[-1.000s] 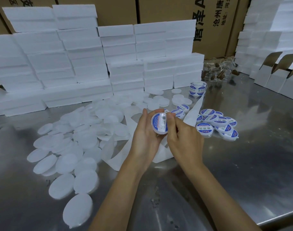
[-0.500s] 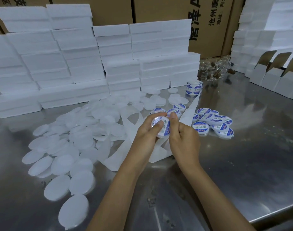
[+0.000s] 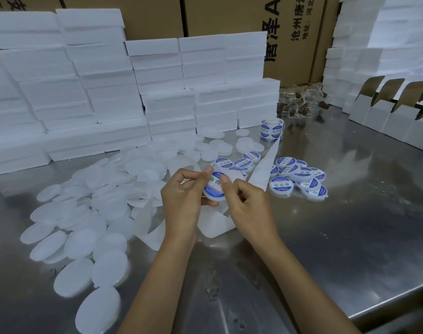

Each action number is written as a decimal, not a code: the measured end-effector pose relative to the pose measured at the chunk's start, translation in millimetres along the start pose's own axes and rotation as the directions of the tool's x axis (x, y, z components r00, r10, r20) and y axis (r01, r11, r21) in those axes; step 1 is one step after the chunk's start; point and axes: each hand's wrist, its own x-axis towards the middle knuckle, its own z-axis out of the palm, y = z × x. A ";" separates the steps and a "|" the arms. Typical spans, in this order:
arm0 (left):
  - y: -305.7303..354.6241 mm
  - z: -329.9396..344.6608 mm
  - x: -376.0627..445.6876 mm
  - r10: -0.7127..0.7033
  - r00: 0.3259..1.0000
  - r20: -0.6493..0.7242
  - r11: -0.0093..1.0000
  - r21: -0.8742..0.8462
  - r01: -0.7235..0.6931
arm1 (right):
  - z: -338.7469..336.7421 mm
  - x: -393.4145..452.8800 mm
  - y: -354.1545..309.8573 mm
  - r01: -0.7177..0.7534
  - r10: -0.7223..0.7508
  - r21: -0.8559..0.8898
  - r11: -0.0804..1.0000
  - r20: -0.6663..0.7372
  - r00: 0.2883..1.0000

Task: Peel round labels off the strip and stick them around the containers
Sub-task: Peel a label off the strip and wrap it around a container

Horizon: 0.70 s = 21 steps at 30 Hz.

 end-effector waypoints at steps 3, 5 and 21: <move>-0.5 0.9 -0.1 -0.009 0.998 0.056 1.000 0.007 0.009 | -0.7 2.4 0.9 -0.034 0.034 0.000 0.999 -0.005 0.999; -1.0 3.0 -1.7 -0.035 0.986 0.163 0.999 0.001 0.035 | -1.7 4.2 3.1 -0.058 0.058 0.014 0.998 -0.024 0.998; -9.2 4.6 -1.6 -0.023 0.987 0.162 1.000 0.007 0.022 | -11.4 6.1 3.1 -0.094 0.091 0.110 0.990 0.032 0.995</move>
